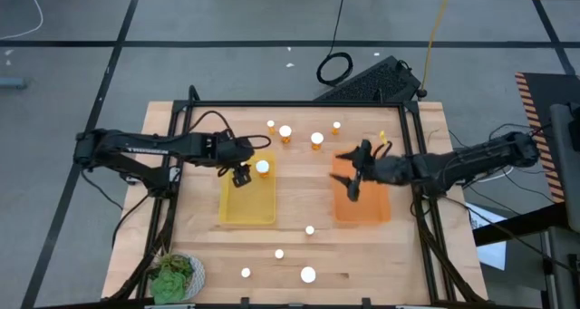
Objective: Pick and place medicine bottles into bin by pill shape (circle, oval)
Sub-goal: Put the small orange pill bottle into the orange bin
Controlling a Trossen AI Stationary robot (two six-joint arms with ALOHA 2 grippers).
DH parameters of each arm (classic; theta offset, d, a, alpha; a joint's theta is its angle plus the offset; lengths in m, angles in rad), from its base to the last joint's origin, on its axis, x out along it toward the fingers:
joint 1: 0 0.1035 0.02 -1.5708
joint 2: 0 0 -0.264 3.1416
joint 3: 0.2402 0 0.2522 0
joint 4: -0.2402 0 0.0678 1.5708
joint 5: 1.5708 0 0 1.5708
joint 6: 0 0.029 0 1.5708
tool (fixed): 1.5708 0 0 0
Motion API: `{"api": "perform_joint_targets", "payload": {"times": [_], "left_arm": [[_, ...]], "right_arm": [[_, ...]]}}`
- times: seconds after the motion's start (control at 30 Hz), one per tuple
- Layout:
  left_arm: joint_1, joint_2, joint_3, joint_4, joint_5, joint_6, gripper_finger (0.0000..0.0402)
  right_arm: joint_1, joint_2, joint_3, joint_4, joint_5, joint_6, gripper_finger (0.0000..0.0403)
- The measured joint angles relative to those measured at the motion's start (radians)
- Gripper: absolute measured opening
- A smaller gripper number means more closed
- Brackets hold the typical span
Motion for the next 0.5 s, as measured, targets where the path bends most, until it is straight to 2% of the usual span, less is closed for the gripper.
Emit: {"api": "perform_joint_targets", "payload": {"times": [0.13,0.23,0.4,0.5], "left_arm": [[-0.002,-0.021,0.0,0.052,0.0,0.004,0.0247],[-0.007,-0.029,0.0,0.075,0.0,0.032,0.024],[-0.015,-0.028,0.0,0.151,0.004,0.079,0.0232],[-0.017,-0.028,0.0,0.181,0.019,0.107,0.0234]], "right_arm": [[-0.146,0.019,0.042,0.002,-0.01,-0.067,0.0278],[-0.247,0.056,0.081,0.007,-0.062,-0.127,0.0265],[-0.361,0.153,0.145,-0.026,-0.163,-0.172,0.0247],[-0.409,0.227,0.202,-0.107,-0.168,-0.22,0.024]]}}
